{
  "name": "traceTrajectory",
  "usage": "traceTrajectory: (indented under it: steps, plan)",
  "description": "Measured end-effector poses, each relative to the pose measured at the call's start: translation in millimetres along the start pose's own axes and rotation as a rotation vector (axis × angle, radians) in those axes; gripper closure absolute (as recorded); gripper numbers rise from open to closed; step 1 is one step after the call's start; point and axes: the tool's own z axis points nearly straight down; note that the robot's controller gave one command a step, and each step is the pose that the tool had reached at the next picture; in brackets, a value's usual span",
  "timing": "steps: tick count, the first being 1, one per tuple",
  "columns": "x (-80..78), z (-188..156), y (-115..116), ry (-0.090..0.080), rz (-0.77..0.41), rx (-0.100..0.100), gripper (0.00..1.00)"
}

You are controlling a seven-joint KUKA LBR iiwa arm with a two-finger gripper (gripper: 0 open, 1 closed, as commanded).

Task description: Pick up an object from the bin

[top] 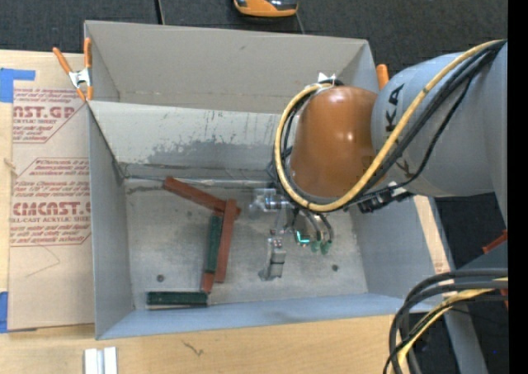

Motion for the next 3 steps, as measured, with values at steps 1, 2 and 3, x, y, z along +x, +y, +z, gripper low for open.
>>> traceTrajectory:
  steps: [1, 2, 3]
  plan:
    - [-1.9, -4.0, -0.4, -0.008, 0.001, 0.000, 0.00]
    - [-13.4, 29.9, 16.9, -0.014, -0.247, 0.002, 0.00]
    - [-36.1, 58.7, 41.3, -0.009, -0.420, 0.001, 0.00]
